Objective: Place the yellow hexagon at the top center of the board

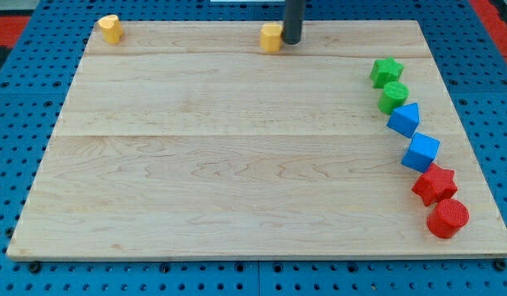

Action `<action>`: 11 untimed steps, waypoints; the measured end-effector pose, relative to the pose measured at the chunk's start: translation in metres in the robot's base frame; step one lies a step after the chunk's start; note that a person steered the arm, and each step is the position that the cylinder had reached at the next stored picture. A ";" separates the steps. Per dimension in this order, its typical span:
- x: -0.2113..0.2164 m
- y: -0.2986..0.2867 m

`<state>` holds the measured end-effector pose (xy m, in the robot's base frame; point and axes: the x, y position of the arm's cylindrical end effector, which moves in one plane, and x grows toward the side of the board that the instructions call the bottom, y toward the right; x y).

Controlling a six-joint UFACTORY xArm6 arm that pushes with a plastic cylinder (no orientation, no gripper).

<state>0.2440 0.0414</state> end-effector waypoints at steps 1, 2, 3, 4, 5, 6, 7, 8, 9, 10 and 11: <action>0.005 -0.046; 0.011 -0.067; 0.045 -0.087; 0.041 -0.131; 0.012 -0.131; -0.012 -0.121; -0.019 -0.100; -0.019 -0.098; -0.008 -0.104; 0.004 -0.084; -0.005 -0.048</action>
